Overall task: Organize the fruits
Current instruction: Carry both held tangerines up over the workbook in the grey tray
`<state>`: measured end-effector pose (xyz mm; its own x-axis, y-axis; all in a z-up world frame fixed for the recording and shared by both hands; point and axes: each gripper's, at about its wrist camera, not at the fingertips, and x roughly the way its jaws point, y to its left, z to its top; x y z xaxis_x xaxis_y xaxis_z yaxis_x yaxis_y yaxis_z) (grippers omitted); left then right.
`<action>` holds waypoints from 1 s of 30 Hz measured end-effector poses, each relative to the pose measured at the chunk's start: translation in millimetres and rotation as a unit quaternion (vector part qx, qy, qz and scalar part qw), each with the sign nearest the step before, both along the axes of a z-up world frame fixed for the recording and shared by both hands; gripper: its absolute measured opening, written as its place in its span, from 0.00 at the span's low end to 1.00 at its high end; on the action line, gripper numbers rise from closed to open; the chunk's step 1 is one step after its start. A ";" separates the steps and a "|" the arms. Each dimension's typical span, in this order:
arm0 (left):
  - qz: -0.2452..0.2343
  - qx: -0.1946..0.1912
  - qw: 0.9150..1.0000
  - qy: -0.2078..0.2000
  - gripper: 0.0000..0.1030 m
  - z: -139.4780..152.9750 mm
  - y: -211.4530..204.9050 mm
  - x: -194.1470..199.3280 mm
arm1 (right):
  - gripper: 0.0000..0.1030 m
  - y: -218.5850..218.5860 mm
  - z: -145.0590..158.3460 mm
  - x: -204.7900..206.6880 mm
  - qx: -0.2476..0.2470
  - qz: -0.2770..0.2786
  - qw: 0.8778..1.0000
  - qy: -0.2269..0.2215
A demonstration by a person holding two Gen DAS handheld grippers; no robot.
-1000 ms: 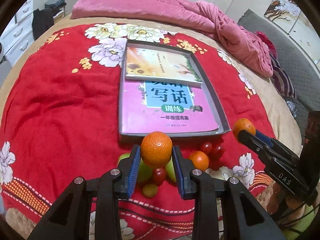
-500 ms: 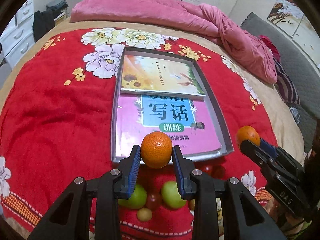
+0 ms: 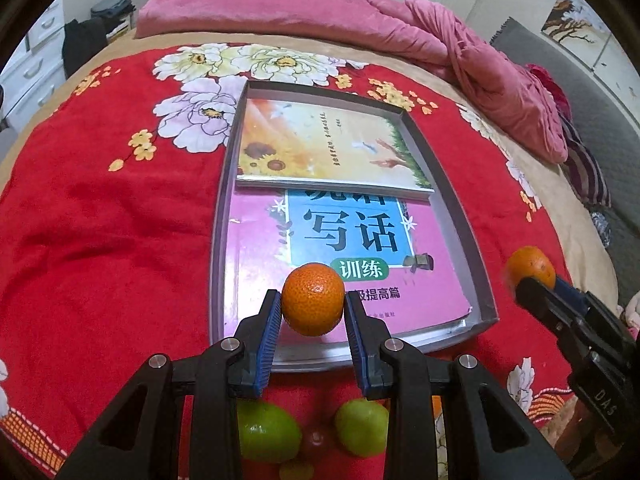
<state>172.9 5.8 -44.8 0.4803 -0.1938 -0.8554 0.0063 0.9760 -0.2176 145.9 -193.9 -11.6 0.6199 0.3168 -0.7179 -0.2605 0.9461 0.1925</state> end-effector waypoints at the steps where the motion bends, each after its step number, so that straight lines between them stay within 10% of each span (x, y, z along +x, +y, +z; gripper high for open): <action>1: -0.001 0.003 1.000 0.003 0.32 -2.1 -0.8 1.0 | 0.39 1.0 -0.2 1.2 -0.002 0.002 1.000 -0.001; 30: -0.003 -0.007 1.000 0.022 0.32 -17.2 7.7 -1.5 | 0.39 23.8 -56.4 25.5 -0.078 0.020 0.995 0.054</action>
<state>171.4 13.5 -62.0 0.4412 -0.2090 -0.8727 0.0017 0.9727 -0.2321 171.5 -170.1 -68.0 0.5263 0.2192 -0.8216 -0.2838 0.9561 0.0733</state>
